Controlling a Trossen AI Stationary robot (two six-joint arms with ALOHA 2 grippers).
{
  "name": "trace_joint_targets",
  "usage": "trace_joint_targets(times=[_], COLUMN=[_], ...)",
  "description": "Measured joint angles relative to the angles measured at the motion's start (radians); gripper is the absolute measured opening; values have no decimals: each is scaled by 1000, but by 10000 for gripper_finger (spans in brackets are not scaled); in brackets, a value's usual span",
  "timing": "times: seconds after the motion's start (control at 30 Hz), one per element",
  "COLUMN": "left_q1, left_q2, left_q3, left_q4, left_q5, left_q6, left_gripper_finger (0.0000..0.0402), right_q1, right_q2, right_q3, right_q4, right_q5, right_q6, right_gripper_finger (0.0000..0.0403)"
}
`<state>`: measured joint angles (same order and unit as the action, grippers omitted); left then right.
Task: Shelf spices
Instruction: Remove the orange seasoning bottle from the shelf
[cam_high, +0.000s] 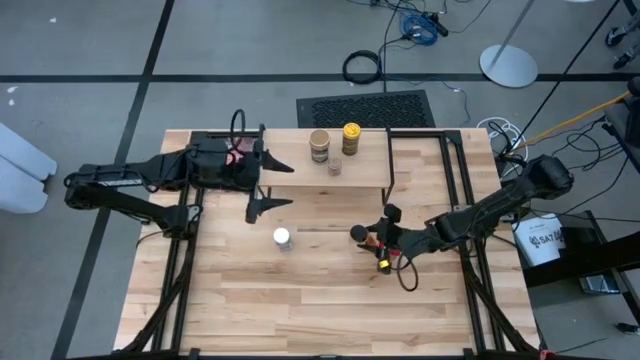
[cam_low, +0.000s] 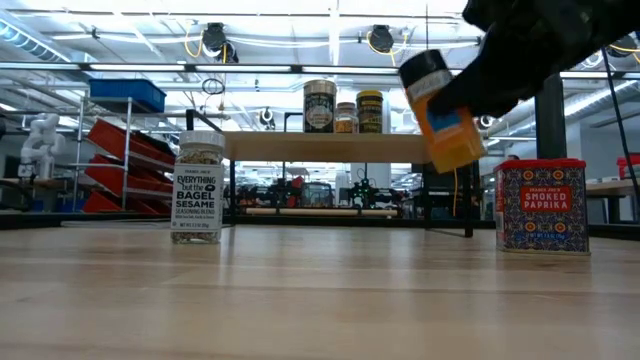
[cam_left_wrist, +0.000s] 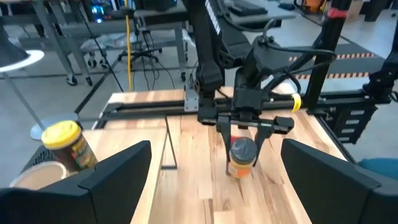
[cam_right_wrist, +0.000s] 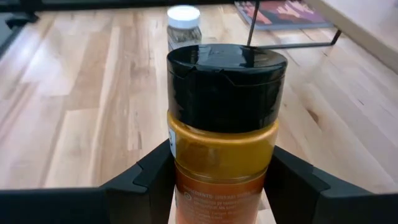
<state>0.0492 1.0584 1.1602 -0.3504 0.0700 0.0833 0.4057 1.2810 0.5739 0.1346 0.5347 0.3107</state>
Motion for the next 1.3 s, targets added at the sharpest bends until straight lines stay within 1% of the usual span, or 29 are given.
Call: trace_joint_targets(times=[0.13,0.33,0.6,0.83,1.13,1.17,1.3], left_q1=[-18,-63,-79,-79,-98,-99,-109], left_q2=[24,111,198,223,274,280,288], left_q3=[-9,-9,-9,-9,-9,-9,-9], left_q4=[7,47,92,119,119,122,131], left_q5=[2,6,6,6,6,6,4], left_q6=[-24,-22,-17,-23,-22,-21,-19], left_gripper_finger=[369,369,369,369,369,369,369], right_q1=[0,0,0,1,1,2,6], right_q2=[44,105,180,219,223,223,218], right_q3=[-1,-1,-1,0,0,-3,-61], right_q4=[34,51,71,91,91,100,241], right_q5=[15,18,19,48,52,62,87], right_q6=[2,26,48,43,32,32,21], right_gripper_finger=[192,192,192,192,192,192,192])
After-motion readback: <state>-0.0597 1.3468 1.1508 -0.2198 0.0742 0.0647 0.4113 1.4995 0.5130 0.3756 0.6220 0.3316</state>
